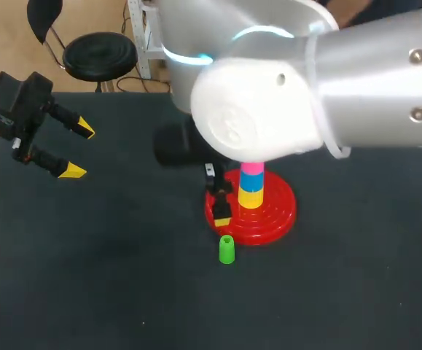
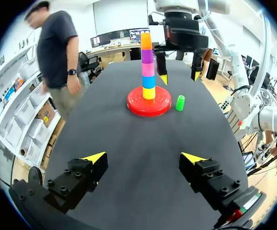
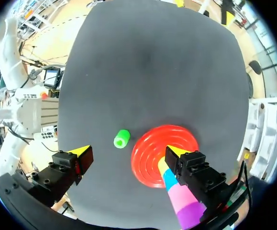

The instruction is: Pick up and stack the cylinders on the red base in this order: pink,purple,orange,green

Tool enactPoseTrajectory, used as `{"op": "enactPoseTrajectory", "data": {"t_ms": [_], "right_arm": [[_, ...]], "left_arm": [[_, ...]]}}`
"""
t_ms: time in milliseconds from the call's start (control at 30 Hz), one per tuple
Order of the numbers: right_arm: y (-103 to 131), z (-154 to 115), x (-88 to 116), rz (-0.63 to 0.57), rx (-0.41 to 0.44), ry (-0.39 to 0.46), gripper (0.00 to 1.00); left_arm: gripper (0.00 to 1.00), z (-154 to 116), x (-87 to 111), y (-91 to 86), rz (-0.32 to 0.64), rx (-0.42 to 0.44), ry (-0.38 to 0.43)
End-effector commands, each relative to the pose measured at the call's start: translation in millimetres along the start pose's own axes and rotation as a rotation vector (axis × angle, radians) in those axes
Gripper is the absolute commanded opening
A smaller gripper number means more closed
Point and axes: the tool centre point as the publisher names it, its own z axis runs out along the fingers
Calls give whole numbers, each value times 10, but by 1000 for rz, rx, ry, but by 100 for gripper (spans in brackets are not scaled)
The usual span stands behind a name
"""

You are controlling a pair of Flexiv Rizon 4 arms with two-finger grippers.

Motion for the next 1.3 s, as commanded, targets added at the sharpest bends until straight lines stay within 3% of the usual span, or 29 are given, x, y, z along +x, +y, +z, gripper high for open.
{"op": "enactPoseTrajectory", "data": {"t_ms": [33,767,1300], "right_arm": [[47,124,96,-18,3,-47,100],[159,552,47,-114,-16,-113,100],[43,785,10,-142,-57,-79,100]], "left_arm": [[100,1,5,-6,1,-1,-1],[100,1,5,-6,1,-1,-1],[100,1,5,-6,1,-1,-1]]}}
